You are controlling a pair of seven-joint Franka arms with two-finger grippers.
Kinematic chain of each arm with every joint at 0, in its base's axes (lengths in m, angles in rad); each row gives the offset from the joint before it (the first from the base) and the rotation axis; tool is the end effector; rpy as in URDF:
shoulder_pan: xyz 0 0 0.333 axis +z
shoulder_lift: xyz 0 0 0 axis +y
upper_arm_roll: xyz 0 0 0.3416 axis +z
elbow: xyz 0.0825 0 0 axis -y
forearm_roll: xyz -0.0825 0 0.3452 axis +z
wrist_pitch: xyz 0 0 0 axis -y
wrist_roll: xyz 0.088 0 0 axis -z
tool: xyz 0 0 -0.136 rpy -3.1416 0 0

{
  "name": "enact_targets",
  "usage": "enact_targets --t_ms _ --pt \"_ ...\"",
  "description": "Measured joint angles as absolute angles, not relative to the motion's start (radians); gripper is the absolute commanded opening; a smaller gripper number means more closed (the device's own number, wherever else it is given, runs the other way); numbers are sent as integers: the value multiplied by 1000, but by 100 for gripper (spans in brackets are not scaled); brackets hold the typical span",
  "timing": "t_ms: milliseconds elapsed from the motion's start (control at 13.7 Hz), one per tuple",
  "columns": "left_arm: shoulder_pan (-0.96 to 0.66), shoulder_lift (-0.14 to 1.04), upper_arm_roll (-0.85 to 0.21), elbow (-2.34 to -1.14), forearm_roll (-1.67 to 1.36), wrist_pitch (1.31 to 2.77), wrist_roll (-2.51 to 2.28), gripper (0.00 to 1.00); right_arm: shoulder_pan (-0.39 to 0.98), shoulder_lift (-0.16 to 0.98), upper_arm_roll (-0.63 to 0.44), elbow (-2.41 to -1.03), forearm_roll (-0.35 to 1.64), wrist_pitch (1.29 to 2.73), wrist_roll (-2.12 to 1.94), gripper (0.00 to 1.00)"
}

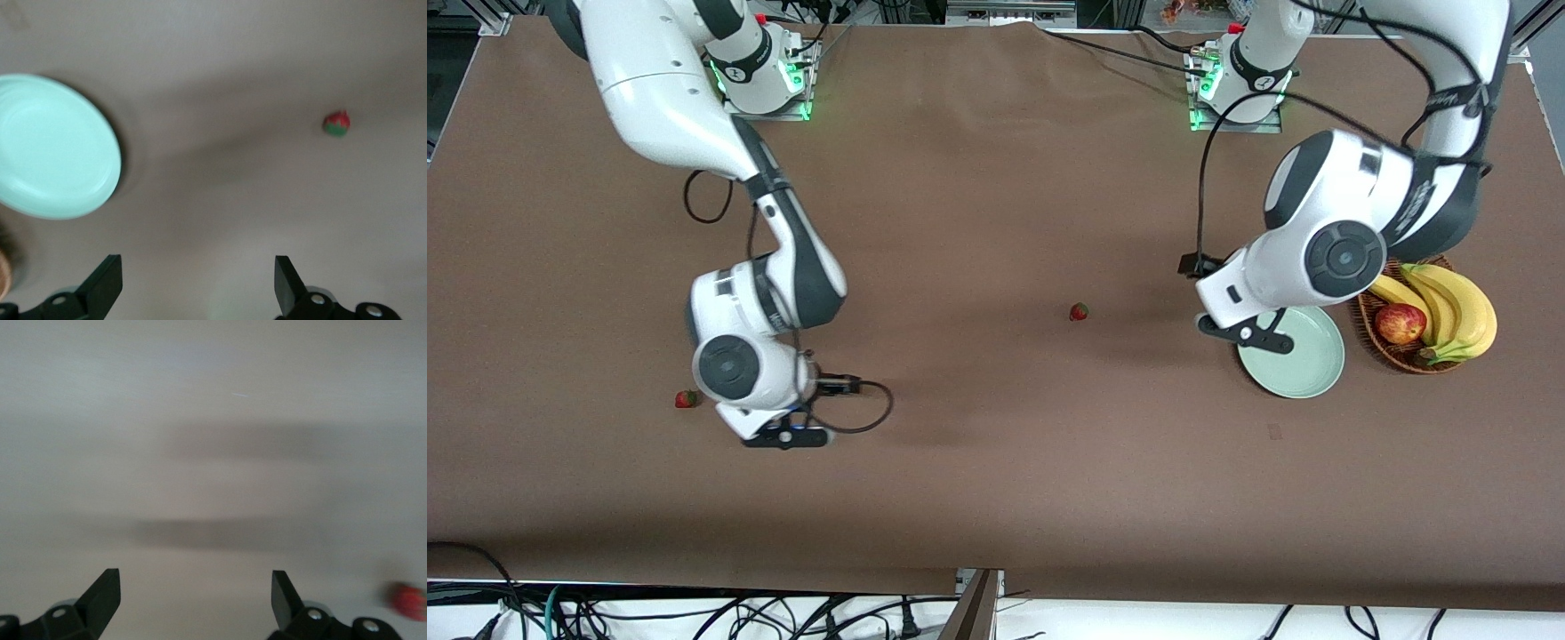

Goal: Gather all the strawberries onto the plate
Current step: 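Grasp the strawberry with the left gripper while the right gripper reaches another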

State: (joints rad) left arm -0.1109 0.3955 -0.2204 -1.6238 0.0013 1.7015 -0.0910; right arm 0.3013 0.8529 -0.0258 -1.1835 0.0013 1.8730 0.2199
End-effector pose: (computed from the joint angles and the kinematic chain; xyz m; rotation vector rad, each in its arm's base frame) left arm 0.5675 -0.1796 0.3893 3.0618 -0.3650 -0.4964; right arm 0.6931 0.2013 0.2659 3.0727 0.0958 -0.2365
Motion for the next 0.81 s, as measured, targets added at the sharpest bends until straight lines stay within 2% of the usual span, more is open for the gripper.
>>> enact_targets --t_ms 439,586,806 --pt "-259 530 -225 -1628 1 2019 -369 100 287 773 -167 -1337 1 1858 -43 100" --pt "-312 575 -224 -1644 10 2103 -427 100 281 747 -186 -1426 2 1926 -83 100" --pt "-337 599 -223 -1737 53 2271 -455 100 252 704 -191 -1603 2 2101 -133 100"
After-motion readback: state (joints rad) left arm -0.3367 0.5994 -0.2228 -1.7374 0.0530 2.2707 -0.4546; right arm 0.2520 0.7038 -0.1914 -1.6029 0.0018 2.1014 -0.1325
